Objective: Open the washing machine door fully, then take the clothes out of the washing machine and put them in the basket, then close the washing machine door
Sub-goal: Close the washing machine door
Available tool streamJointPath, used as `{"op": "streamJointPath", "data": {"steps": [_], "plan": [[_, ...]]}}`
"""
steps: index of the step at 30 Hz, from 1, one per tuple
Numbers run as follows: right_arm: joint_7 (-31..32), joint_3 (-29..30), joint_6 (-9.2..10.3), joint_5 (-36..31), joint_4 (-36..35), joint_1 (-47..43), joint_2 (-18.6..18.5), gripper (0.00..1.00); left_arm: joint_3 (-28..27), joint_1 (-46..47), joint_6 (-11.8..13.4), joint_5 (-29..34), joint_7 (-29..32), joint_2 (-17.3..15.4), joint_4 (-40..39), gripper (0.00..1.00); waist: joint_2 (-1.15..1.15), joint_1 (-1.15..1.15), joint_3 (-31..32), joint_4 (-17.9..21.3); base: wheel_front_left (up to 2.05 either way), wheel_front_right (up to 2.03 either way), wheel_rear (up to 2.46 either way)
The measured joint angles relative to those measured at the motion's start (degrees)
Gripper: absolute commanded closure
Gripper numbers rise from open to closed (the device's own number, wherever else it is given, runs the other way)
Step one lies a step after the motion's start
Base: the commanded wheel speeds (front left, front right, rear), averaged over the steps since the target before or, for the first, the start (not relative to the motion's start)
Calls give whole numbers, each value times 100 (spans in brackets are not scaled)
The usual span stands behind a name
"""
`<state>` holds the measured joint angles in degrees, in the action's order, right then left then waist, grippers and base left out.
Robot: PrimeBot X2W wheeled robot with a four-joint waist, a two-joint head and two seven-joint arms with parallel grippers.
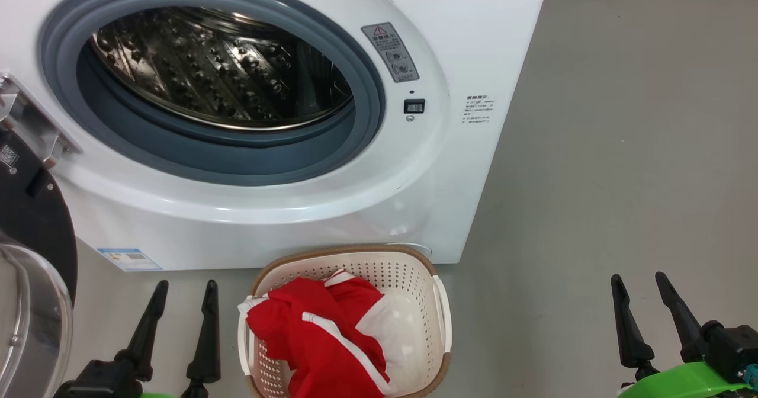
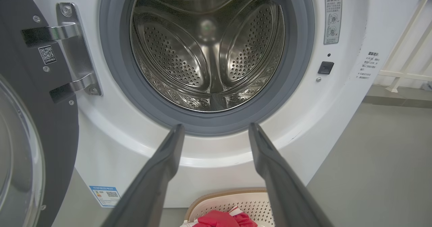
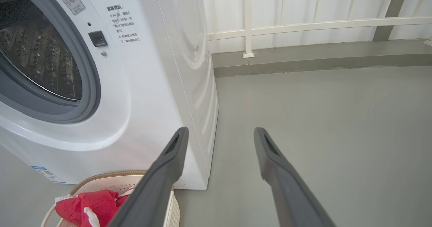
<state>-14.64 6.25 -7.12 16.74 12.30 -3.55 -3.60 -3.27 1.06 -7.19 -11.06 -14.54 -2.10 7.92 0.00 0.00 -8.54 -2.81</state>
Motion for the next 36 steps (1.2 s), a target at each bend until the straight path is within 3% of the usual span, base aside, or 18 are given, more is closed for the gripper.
{"op": "streamJointPath", "data": {"steps": [36], "plan": [[0, 14, 0, 0, 2, 1, 4, 0, 84, 12, 0, -55, 0, -2, -42, 0, 0, 0, -44, -41, -75, 75, 0]]}}
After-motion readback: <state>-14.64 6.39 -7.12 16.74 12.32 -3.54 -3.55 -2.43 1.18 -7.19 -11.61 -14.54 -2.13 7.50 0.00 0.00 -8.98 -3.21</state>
